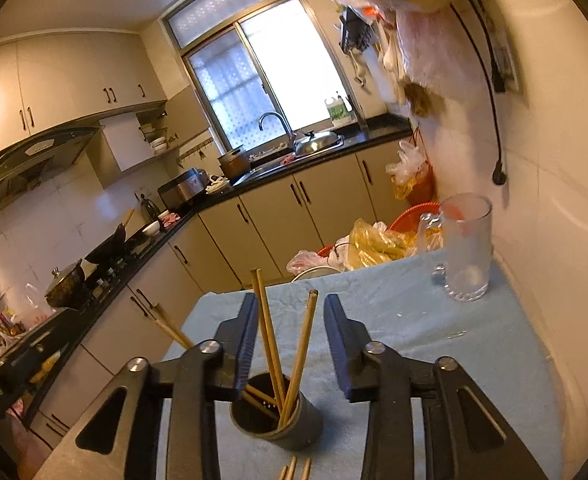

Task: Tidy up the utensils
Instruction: 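Lower the left tool's chopstick into the holder while the right tool inserts its chopstick, then open both tools and move them down to the loose chopsticks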

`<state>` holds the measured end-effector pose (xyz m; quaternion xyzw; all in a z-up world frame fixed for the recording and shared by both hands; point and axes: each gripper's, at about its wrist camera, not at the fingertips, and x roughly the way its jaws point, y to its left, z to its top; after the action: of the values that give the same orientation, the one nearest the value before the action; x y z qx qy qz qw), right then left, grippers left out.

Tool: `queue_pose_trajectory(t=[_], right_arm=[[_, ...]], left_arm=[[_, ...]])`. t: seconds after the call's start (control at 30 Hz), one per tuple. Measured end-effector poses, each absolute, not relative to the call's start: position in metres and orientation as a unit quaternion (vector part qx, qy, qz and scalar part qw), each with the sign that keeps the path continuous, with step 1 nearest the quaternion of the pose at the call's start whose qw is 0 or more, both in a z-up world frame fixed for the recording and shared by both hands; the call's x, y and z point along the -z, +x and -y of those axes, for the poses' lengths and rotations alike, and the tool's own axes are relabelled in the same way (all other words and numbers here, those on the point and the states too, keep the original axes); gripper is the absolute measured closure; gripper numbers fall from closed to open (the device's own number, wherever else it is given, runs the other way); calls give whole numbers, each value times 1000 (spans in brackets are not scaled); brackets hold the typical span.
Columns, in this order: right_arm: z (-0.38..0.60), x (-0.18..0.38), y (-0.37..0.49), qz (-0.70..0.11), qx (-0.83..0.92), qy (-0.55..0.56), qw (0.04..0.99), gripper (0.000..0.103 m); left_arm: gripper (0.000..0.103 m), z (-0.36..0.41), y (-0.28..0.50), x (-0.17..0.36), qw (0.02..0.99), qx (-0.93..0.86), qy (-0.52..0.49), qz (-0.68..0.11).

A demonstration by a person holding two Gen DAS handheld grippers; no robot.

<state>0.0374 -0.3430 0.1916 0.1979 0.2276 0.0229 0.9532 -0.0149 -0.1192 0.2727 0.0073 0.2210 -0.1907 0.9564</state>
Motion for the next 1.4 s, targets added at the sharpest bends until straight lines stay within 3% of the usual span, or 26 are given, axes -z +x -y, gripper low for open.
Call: queue_pose_trajectory(t=[0.17,0.3,0.7,0.9,1.17,1.33,1.4], right_arm=[[339,-203,-3,-237,-12,164,957,48],[335,-198,-33,-269,0,131,954,38],[313,-69,-72,-455,-55,122,880,37],[285,-7,-55,-509,-80,122,848,52],[260,7,-30,-494,-58,61,866,55],[262,8,-24,-481,-39,26,876,76],[275,8,-22,-480,-28,38,876,79]], left_arm=[[52,89,-64,-282,965,178,6,-192],[38,72,-98,-276,970,167,13,-178],[36,52,-125,-181,949,154,35,-274],[36,64,-104,-117,919,160,47,-357],[39,99,-78,-62,877,201,38,-435],[52,126,-68,-43,861,216,52,-458],[53,135,-64,-36,855,221,57,-465]])
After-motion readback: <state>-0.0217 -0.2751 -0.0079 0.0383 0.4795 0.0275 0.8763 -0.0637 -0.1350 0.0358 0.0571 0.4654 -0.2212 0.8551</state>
